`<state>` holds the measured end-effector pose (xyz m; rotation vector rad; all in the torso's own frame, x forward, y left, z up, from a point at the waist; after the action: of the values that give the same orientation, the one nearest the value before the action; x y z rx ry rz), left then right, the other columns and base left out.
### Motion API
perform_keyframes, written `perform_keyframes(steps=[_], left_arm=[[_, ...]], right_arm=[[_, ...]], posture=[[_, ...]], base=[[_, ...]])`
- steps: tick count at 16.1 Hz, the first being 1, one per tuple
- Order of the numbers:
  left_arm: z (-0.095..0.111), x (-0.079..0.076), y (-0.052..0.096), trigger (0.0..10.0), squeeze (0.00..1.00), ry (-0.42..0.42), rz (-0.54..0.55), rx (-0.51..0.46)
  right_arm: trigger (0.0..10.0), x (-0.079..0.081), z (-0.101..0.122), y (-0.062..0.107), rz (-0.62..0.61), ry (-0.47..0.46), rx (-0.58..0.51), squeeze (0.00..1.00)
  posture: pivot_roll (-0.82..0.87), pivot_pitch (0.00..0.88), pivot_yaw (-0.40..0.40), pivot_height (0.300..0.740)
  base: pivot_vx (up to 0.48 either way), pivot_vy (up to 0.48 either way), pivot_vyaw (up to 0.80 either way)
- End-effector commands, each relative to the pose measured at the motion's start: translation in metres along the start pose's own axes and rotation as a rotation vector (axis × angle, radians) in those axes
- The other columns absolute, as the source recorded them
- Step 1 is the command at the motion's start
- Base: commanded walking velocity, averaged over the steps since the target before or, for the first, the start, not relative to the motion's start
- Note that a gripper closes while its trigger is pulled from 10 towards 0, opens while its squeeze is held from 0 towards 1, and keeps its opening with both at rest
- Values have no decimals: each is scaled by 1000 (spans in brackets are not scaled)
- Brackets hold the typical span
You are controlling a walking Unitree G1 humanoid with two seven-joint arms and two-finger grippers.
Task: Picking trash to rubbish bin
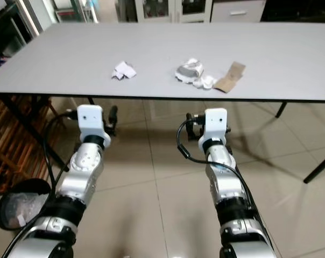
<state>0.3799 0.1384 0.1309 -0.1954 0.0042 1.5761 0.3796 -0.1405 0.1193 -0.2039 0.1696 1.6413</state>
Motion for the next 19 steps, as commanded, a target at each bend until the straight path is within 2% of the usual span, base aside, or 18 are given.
perform_keyframes(steps=[1, 3, 8, 11, 16, 18, 19], left_arm=[[-1, -10, 1, 10000, 0, 4, -22, 4], [-1, -10, 0, 10000, 0, 4, -21, 4], [-1, -9, 0, 10000, 0, 3, -19, 3], [-1, -10, 0, 10000, 0, 3, -21, 4], [-1, -9, 0, 10000, 0, -4, -21, 8], [-2, -12, 0, 10000, 0, -17, -33, 10], [-6, -18, 0, 10000, 0, -23, -69, 27]], right_arm=[[10000, -9, 2, -1, -18, 15, -7, 0], [10000, -8, 3, -1, -9, 25, -10, 0], [10000, -8, 3, -1, -9, 17, -6, 0], [10000, -6, 3, -1, -2, 27, -8, 0], [10000, -7, 2, -1, -11, 2, -5, 0], [10000, -8, 2, -1, -13, 1, -3, 0], [10000, -9, 1, -1, -15, 1, 1, 0]], posture=[[-67, 45, 49, 740], [-66, 40, 48, 740], [-66, 38, 48, 740], [-64, 47, 47, 740], [-65, 52, 48, 740], [-66, 53, 49, 740], [-64, 52, 48, 740]], base=[[337, 0, 0], [336, 0, 634], [335, 0, 0], [333, 0, 487], [337, 0, 0], [349, 0, 0], [0, 0, 0]])
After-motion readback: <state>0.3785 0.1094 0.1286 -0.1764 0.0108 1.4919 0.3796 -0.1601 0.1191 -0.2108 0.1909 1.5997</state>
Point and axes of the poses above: a point about 5 cm out from each wrist's last joint towards the gripper, its own y axis pointing back from the gripper into the wrist, its own z axis along the axis of the wrist's last joint, x = y × z, the point moved 3 cm from there along -y, pointing out of the wrist towards the gripper, and after that the axes turned 12 degrees about y, right-handed, at the moved point
